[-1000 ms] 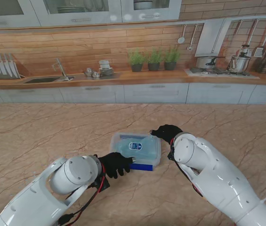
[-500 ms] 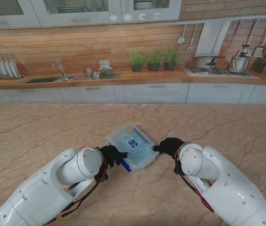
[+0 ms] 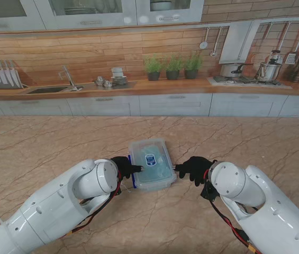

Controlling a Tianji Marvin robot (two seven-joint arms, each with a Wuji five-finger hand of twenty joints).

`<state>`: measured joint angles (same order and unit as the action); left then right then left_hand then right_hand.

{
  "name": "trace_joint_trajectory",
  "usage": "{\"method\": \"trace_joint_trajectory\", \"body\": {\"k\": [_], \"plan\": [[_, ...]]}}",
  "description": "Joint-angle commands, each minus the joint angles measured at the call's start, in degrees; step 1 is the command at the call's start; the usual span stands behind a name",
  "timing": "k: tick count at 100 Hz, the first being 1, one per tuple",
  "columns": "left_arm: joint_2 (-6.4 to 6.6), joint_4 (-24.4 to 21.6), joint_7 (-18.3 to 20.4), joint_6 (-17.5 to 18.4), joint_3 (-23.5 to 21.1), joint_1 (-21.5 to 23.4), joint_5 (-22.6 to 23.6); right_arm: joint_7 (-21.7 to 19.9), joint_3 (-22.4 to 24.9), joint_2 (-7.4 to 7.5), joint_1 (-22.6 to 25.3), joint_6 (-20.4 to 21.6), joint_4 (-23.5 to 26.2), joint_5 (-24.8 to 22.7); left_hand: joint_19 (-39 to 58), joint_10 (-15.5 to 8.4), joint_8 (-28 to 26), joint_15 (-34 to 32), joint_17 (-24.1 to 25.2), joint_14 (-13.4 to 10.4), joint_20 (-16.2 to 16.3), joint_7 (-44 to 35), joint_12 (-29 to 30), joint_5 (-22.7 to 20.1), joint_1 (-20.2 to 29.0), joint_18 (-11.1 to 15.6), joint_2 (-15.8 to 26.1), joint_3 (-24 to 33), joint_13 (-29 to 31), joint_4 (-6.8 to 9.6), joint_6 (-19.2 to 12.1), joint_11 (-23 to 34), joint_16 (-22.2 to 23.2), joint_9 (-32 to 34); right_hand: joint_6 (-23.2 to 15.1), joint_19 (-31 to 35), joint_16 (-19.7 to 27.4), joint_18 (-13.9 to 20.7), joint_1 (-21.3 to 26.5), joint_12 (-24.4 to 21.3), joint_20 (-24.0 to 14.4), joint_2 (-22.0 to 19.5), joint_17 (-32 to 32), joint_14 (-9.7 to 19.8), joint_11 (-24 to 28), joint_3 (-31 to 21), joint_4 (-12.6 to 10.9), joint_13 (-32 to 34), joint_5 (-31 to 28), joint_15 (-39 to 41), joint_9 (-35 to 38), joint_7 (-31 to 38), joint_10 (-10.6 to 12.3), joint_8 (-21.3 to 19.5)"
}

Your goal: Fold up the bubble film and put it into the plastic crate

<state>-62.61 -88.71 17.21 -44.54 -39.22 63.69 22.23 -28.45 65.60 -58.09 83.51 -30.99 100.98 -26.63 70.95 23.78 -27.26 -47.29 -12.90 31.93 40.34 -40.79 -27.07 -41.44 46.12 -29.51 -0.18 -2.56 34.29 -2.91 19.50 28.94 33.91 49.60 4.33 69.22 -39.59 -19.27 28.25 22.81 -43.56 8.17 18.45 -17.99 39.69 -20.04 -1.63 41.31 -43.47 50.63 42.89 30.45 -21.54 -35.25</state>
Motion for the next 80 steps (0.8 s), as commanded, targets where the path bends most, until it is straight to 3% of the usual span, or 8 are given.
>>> {"method": "trace_joint_trajectory", "body": {"k": [1,12,31,52,80], "plan": [[-0.38,0.72,0.28,-0.36,0.04,0.34,-0.11,2.60,0.19,-0.96,-0.24,-0.80,-0.28,0.31,2.10,-0.70,-0.97,-1.55,0.04,0.70,1.11,-2.71,-0.87,-0.70,2.76,0.55,-1.56,1.80,1.74,1.87,-0.94,2.47,0.73,1.59,1.10,2.57,-0.82,0.19,0.16,0.90,-1.52,0.33,0.72,-2.91,1.93,0.72,0.55,2.57,-0.94,2.52,1.71,-0.44,-1.91,-0.76],[-0.35,0.80,0.29,-0.25,0.11,0.35,0.07,6.13,-0.54,-2.10,-2.17,-2.90,-2.42,3.21,2.19,-0.77,-1.12,-1.66,-0.17,0.53,1.22,-3.38,-0.98,-0.83,3.23,0.65,-2.11,1.87,2.07,1.98,-1.10,2.81,0.66,1.94,3.65,2.51,0.66,-0.03,-1.00,0.11,0.25,1.30,0.69,-3.10,1.44,-0.45,0.43,2.44,2.59,0.96,1.02,-5.52,-2.25,-0.29],[-0.19,1.02,0.76,0.03,0.74,0.01,0.32,11.71,-4.21,-4.71,-7.83,-6.99,-9.08,11.33,2.62,-1.02,-1.51,-2.28,-0.99,0.36,1.49,-4.92,-1.23,-1.77,4.00,0.70,-2.18,2.13,3.39,2.12,-1.06,3.66,0.69,3.36,7.35,-5.18,11.49,-2.22,-1.94,-3.32,6.34,3.48,-0.40,-4.10,-2.69,-2.40,1.01,-1.02,10.70,-17.73,-4.38,-15.39,-2.18,1.45],[-0.48,1.18,0.24,0.20,0.16,0.73,-0.68,18.32,-6.78,-9.08,-12.80,-10.42,-17.11,22.61,2.76,-0.87,-1.40,-2.66,-1.30,0.73,1.68,-5.61,-1.18,-2.35,4.85,0.46,0.39,2.27,3.74,1.97,-1.05,3.89,0.67,3.91,4.04,-10.08,15.21,-4.28,-1.31,-4.08,9.44,4.23,-1.04,-5.64,-4.49,-2.58,1.17,-4.53,19.46,-22.92,-12.47,-17.61,-1.72,0.04],[-0.50,1.11,0.24,0.69,-0.39,1.38,-1.27,24.50,-9.21,-14.63,-17.58,-13.08,-26.67,33.93,2.60,-0.90,-0.95,-2.65,-1.13,0.69,1.75,-5.39,-1.07,-2.10,5.13,0.57,0.99,1.92,3.34,1.86,-1.11,3.76,0.49,3.57,-0.55,-13.11,15.88,-8.63,-0.48,-5.45,10.78,5.15,-1.54,-8.24,-7.09,-2.57,1.42,-8.13,27.71,-23.58,-19.27,-10.68,0.38,0.05]]}}
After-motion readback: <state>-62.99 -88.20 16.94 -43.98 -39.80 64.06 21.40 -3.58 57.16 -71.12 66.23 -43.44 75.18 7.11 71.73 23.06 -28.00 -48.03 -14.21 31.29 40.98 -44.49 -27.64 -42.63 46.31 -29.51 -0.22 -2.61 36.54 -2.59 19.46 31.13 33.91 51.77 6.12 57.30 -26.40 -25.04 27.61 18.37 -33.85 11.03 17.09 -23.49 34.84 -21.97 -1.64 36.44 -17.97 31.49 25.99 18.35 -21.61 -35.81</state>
